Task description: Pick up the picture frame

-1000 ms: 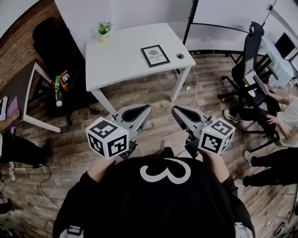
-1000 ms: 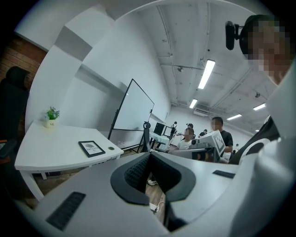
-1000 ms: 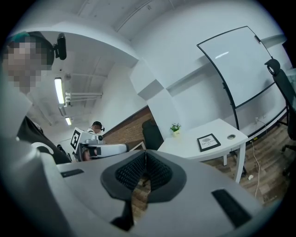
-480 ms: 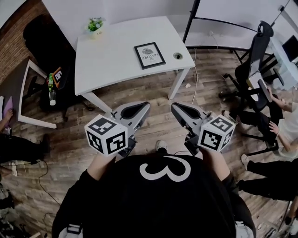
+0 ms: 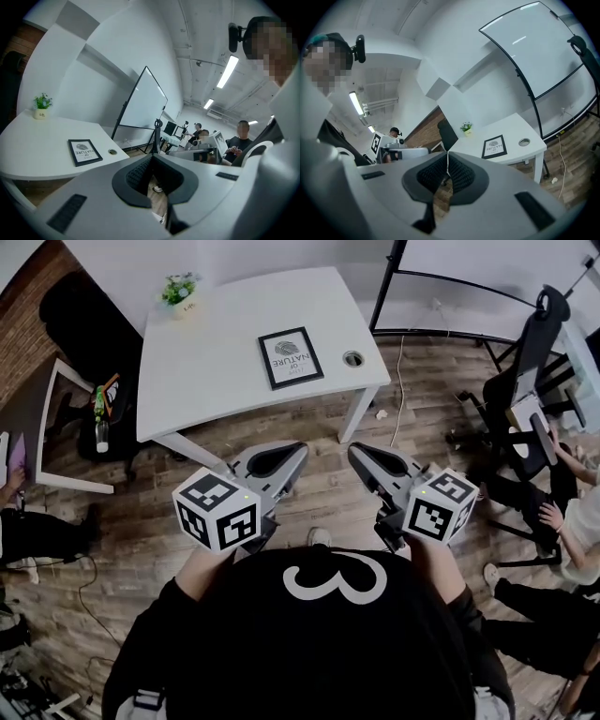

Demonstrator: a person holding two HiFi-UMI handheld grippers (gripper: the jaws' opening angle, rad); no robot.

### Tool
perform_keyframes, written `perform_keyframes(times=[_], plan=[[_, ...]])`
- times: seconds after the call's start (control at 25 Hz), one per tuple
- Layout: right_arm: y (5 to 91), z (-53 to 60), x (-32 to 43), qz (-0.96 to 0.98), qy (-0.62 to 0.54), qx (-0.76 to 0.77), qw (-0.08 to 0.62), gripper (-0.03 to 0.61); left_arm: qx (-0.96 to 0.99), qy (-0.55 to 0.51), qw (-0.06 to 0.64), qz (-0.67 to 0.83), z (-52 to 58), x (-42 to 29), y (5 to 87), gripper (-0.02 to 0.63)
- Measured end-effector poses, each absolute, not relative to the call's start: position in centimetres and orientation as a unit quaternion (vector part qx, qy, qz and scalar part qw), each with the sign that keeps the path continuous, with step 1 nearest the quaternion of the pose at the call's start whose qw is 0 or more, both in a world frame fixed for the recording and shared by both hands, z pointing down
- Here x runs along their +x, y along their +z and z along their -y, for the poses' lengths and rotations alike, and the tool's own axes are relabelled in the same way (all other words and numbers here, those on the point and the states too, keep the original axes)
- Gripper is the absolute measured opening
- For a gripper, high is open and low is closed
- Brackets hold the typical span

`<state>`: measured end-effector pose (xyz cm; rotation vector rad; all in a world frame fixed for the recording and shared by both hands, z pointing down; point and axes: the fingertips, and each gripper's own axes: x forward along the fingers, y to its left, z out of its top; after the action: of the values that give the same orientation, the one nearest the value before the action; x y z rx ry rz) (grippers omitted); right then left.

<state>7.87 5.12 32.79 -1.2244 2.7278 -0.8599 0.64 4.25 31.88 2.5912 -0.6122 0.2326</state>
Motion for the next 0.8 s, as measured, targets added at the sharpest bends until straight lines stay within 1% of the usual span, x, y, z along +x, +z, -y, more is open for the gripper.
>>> perform_keyframes(times=[0.28, 0.44, 0.8], plan=[[31.8, -3.2, 10.9, -0.885, -0.262, -0.385, 0.032, 0.025, 0.942, 0.086, 0.215, 0.245, -2.4, 2.9, 31.1, 0.017], [31.4, -2.6, 11.4, -0.890, -0.255, -0.376, 0.035, 0.025, 0.939, 0.090, 0.206, 0.259, -1.8, 3.2, 30.9, 0.017], [32.5, 1.3, 10.8, -0.891, -0.256, -0.375, 0.015, 0.025, 0.928, 0.084, 0.222, 0.286, 1.9, 1.7, 31.8, 0.017]])
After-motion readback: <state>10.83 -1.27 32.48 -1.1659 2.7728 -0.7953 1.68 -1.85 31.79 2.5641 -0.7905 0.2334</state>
